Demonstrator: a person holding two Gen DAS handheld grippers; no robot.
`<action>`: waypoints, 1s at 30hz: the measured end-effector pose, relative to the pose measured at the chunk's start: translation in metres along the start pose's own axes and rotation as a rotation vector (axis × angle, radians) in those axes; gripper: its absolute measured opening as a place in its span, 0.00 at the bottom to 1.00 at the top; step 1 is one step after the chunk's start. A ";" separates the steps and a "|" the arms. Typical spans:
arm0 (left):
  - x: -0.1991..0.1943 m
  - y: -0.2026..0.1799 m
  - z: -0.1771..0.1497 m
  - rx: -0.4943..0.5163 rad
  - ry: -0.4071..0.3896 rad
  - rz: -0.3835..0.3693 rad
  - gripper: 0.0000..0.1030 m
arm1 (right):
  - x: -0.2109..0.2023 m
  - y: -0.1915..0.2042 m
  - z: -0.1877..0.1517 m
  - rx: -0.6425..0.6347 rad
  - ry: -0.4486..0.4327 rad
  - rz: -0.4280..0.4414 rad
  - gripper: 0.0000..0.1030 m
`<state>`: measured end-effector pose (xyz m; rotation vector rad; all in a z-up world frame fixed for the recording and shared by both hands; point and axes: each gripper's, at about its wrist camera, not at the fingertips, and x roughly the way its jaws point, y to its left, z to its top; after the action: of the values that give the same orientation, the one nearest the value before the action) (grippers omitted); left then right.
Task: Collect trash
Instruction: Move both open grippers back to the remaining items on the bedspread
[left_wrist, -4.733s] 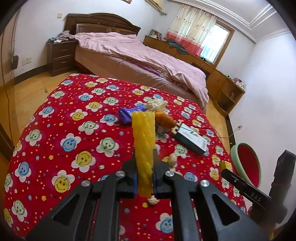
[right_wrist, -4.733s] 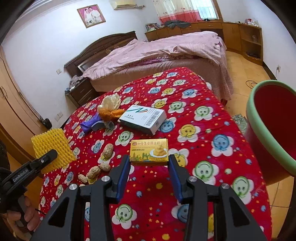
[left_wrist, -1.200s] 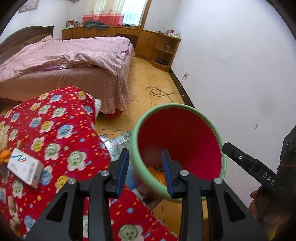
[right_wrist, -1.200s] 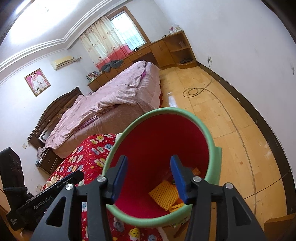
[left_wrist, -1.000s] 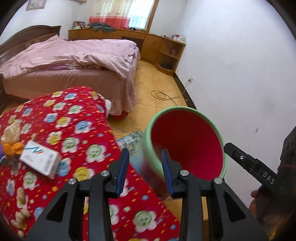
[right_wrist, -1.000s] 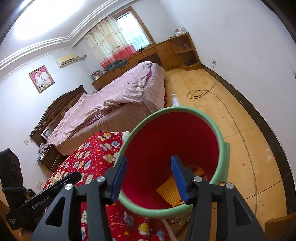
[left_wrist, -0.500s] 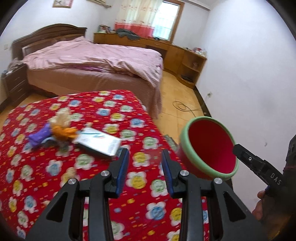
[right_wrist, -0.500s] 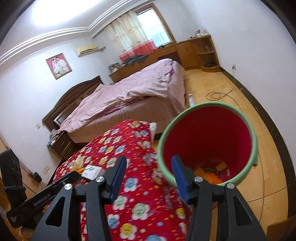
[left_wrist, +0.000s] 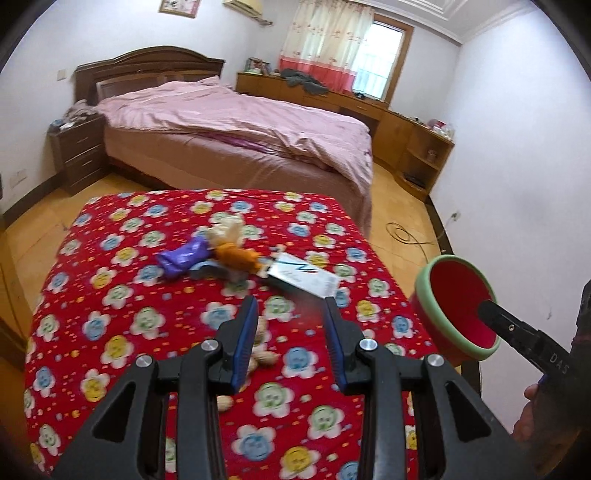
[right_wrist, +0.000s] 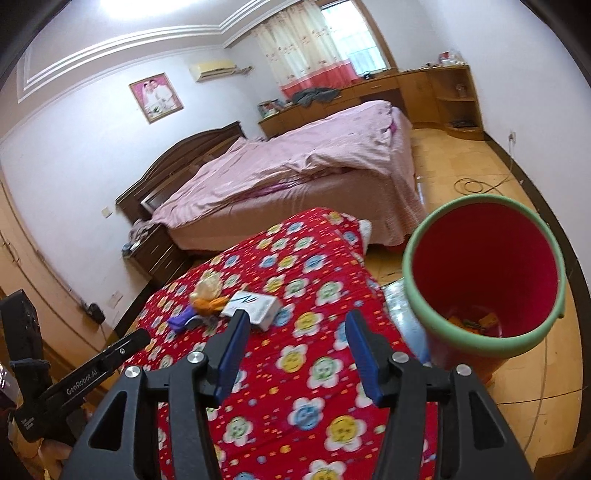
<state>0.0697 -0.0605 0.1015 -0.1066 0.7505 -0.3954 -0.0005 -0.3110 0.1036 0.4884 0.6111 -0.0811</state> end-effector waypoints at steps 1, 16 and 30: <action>-0.003 0.007 0.001 -0.006 -0.004 0.010 0.34 | 0.001 0.005 0.000 -0.009 0.004 0.003 0.55; -0.002 0.064 0.015 -0.018 -0.021 0.090 0.34 | 0.048 0.055 -0.006 -0.117 0.086 0.040 0.60; 0.072 0.111 0.028 -0.083 0.068 0.112 0.34 | 0.128 0.063 0.001 -0.199 0.177 0.001 0.69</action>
<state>0.1709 0.0129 0.0496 -0.1286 0.8366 -0.2622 0.1180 -0.2471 0.0577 0.3047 0.7838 0.0240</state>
